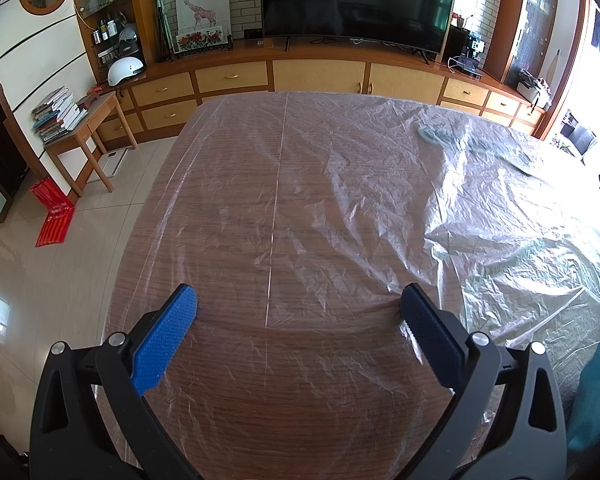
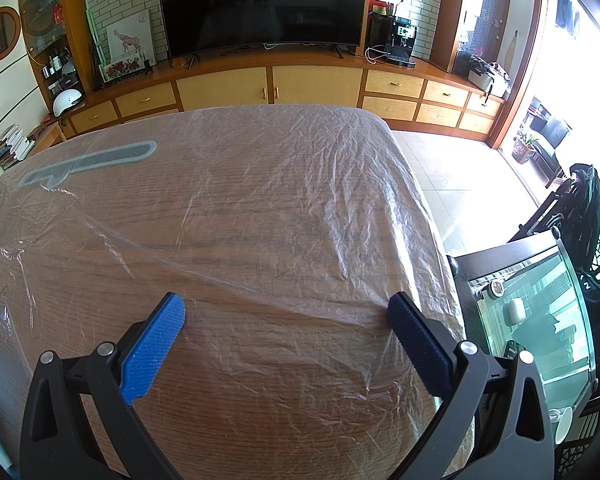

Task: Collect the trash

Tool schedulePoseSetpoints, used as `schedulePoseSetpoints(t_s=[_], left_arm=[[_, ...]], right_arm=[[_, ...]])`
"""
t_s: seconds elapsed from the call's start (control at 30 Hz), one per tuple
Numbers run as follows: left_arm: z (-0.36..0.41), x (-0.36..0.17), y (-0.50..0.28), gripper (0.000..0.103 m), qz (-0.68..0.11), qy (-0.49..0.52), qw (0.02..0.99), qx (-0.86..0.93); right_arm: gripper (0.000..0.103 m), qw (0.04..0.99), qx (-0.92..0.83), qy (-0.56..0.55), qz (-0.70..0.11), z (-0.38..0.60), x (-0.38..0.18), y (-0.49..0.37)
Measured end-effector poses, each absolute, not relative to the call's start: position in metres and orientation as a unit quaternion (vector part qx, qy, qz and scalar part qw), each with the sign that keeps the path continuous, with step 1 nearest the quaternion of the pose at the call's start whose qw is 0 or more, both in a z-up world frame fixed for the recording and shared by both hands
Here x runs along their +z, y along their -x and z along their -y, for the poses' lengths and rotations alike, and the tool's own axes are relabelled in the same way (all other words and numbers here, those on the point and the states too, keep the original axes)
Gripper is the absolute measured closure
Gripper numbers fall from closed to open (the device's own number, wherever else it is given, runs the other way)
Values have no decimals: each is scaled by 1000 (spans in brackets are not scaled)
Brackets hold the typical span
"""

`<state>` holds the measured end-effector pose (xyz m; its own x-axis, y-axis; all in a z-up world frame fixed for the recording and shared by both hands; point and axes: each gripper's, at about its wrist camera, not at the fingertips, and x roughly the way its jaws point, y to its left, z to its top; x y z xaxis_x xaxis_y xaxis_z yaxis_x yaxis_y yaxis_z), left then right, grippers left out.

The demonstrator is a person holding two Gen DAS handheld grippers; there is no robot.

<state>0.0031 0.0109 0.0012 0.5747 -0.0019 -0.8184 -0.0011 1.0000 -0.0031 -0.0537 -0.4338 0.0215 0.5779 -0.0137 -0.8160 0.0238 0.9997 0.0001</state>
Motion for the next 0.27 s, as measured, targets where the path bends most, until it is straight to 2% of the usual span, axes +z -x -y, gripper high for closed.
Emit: schedulePoseSetpoints(t_s=[0.27], left_arm=[[-12, 1, -3, 1, -461, 2, 887, -1]], right_arm=[[4, 888, -10, -6, -459, 434, 22, 54]])
